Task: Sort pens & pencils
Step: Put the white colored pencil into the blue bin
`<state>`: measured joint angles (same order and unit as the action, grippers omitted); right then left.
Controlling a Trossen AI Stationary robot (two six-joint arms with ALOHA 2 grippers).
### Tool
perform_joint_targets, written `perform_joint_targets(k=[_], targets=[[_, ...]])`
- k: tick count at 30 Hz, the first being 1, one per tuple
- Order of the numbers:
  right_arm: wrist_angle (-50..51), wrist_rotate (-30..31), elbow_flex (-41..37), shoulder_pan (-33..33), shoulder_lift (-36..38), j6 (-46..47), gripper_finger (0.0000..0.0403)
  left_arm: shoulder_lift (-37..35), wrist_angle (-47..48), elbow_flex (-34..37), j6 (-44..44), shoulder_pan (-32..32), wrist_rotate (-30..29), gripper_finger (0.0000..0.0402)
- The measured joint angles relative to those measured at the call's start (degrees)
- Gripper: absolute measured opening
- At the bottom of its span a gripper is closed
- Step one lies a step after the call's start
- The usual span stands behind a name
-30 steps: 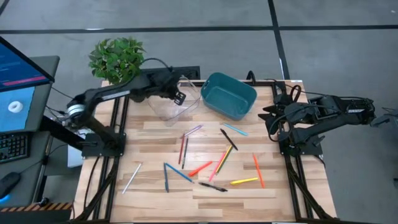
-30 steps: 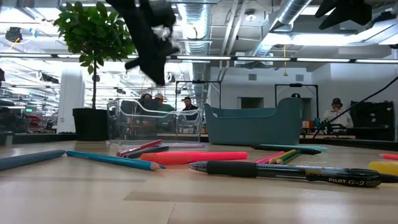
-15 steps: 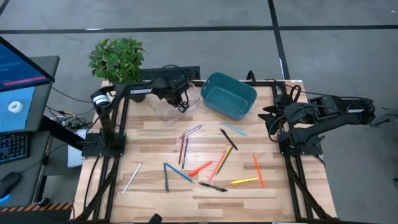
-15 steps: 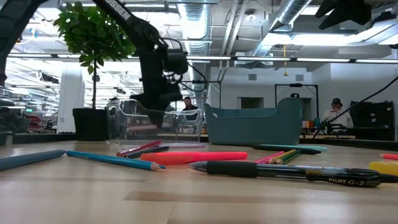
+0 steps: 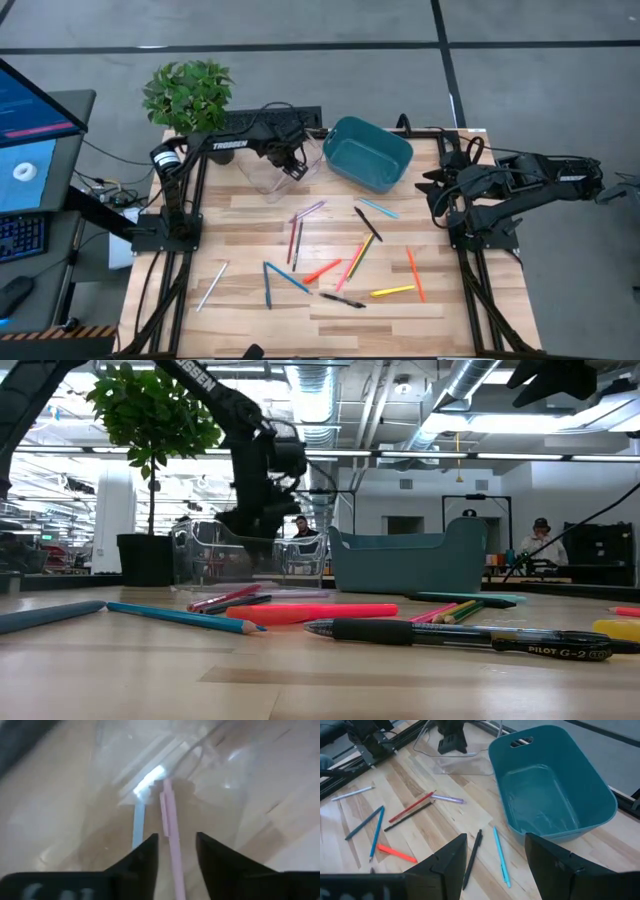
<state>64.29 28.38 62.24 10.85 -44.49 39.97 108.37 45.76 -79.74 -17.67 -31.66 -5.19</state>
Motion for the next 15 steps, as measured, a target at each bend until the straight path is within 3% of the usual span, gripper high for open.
perform_joint_targets(k=[6,11,15], targets=[[0.0,-0.02,0.0,0.0,0.0,0.0,0.0221,-0.04,16.28,-16.73,0.84,2.06,0.0,0.0199],[0.0,-0.02,0.0,0.0,0.0,0.0,0.0221,-0.13,32.72,-35.7,2.01,8.83,-3.6,0.0199],[0.0,-0.02,0.0,0.0,0.0,-0.09,0.0221,-0.32,44.18,-47.22,-2.88,15.92,-5.55,0.0189]])
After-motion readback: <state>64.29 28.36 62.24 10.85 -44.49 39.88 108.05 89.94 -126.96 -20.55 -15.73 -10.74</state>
